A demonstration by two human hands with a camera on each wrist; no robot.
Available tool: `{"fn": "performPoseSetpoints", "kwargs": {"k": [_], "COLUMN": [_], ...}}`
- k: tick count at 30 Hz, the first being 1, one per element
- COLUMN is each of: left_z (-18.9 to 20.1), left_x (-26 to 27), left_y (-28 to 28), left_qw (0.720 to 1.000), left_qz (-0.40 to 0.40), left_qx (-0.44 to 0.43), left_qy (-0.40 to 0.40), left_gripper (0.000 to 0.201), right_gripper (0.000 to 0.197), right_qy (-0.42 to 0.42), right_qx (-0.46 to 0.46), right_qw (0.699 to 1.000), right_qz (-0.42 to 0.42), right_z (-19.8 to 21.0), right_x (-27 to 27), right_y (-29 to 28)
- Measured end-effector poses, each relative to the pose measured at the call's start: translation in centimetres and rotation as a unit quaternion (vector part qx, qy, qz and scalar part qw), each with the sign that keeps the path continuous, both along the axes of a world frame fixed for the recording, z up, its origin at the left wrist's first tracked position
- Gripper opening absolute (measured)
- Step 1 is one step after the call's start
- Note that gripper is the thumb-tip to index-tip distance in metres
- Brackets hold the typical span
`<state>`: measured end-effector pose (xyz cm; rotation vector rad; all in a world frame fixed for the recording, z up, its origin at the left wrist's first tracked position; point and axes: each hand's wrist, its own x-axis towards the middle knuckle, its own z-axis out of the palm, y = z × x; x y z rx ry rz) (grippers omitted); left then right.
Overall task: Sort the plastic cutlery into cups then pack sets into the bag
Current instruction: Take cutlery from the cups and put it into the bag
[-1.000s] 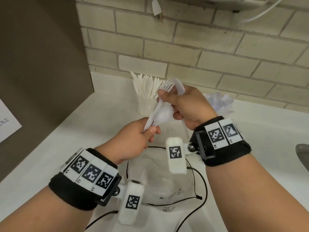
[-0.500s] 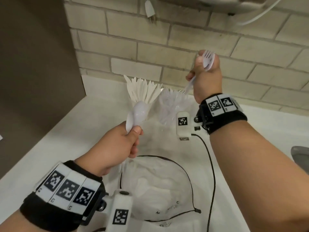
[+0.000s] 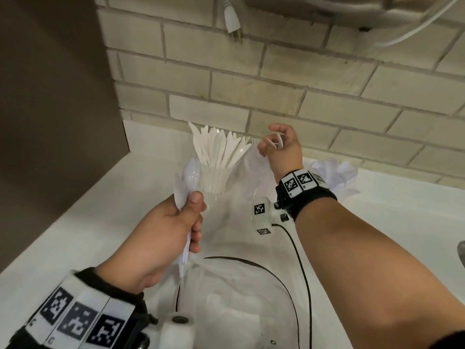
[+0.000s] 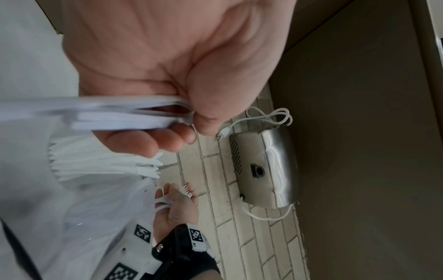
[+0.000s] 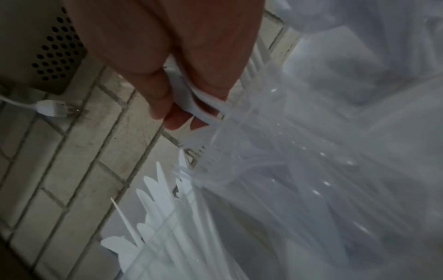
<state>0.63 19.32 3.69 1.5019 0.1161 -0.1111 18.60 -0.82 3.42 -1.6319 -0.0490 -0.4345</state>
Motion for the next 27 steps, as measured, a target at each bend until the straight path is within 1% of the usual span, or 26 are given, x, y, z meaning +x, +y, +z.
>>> {"fn": "performPoseSetpoints", "kwargs": {"k": [2,4,5,6,7,9,10,11,12,13,14,15,17,18,19,20,21,22,23,24,25,26,27], "left_z": [-0.1,-0.2,-0.2,-0.2,-0.3,-0.3,-0.3,-0.4,-0.4,-0.4,-0.3,-0.3,0.0,0.1,0.2,0.3,0.4,0.6,0.8,1.0,1.2,1.4,1.5], "left_x": [-0.1,0.0,0.0,0.0,0.0,0.1,0.1,0.2,0.3,0.3,0.4,0.5,0.4,0.4,0.4,0.4,0.3,0.3,0.2,0.1,-0.1,-0.2,-0.5], "left_y": [-0.2,-0.4,-0.5,-0.6,-0.7,-0.9,-1.0,-1.1,-1.3,-1.4,-1.5,-1.5,-1.7,-1.8,-2.0,-2.2,-2.3,-2.6,-2.8,-3.0,-3.2,-3.4,-3.6], "left_qw": [1.000,1.000,1.000,1.000,1.000,1.000,1.000,1.000,0.999,0.999,0.999,0.999,0.998,0.998,0.997,0.997,0.996,0.994,0.992,0.990,0.987,0.986,0.985], "left_qz": [-0.003,-0.004,-0.004,-0.004,-0.005,-0.010,-0.014,-0.017,-0.020,-0.024,-0.028,-0.033,-0.041,-0.045,-0.052,-0.060,-0.071,-0.085,-0.102,-0.120,-0.138,-0.150,-0.160], "left_qx": [0.000,0.002,0.004,0.007,0.011,0.017,0.020,0.024,0.028,0.033,0.037,0.041,0.047,0.050,0.053,0.056,0.060,0.064,0.071,0.078,0.080,0.073,0.062], "left_qy": [0.000,0.002,0.003,0.004,0.005,0.006,0.007,0.007,0.007,0.006,0.006,0.007,0.011,0.012,0.013,0.010,0.006,0.000,-0.007,-0.015,-0.019,-0.017,-0.012], "left_gripper": [0.043,0.042,0.039,0.034,0.030,0.027,0.026,0.026,0.025,0.023,0.022,0.020,0.018,0.018,0.018,0.019,0.019,0.018,0.015,0.013,0.011,0.011,0.013], "right_gripper": [0.043,0.044,0.042,0.038,0.034,0.035,0.039,0.043,0.048,0.052,0.054,0.052,0.040,0.033,0.027,0.025,0.032,0.048,0.064,0.071,0.068,0.054,0.038], "right_qy": [-0.019,-0.036,-0.047,-0.058,-0.071,-0.065,-0.034,0.006,0.042,0.062,0.065,0.044,-0.038,-0.056,-0.050,-0.028,0.005,0.036,0.053,0.051,0.033,0.017,0.014], "right_qx": [-0.009,-0.022,-0.055,-0.113,-0.184,-0.322,-0.389,-0.454,-0.510,-0.546,-0.561,-0.550,-0.485,-0.446,-0.398,-0.344,-0.292,-0.268,-0.288,-0.334,-0.375,-0.400,-0.402], "right_qw": [1.000,0.999,0.997,0.991,0.979,0.943,0.920,0.891,0.859,0.835,0.825,0.834,0.872,0.892,0.916,0.938,0.948,0.938,0.912,0.882,0.861,0.855,0.862], "right_qz": [-0.019,-0.029,-0.038,-0.048,-0.055,-0.046,-0.028,-0.003,0.020,0.027,0.017,-0.002,-0.045,-0.046,-0.018,0.041,0.128,0.215,0.287,0.329,0.343,0.331,0.308], "right_z": [0.1,0.3,0.3,0.2,0.0,-0.4,-0.6,-0.7,-0.6,-0.2,0.4,1.0,2.5,3.5,4.5,5.5,6.6,7.4,7.9,8.0,7.8,7.4,7.2], "right_x": [0.3,0.5,0.4,0.2,-0.1,-0.6,-0.7,-0.8,-0.9,-1.1,-1.5,-2.0,-3.4,-4.4,-5.7,-7.0,-8.7,-10.3,-11.7,-12.8,-13.4,-13.7,-13.8], "right_y": [-0.2,-0.4,-0.5,-0.5,-0.5,-0.4,-0.3,-0.2,0.0,0.1,0.3,0.4,0.5,0.7,0.9,1.1,1.3,1.5,1.6,1.6,1.6,1.5,1.4]}}
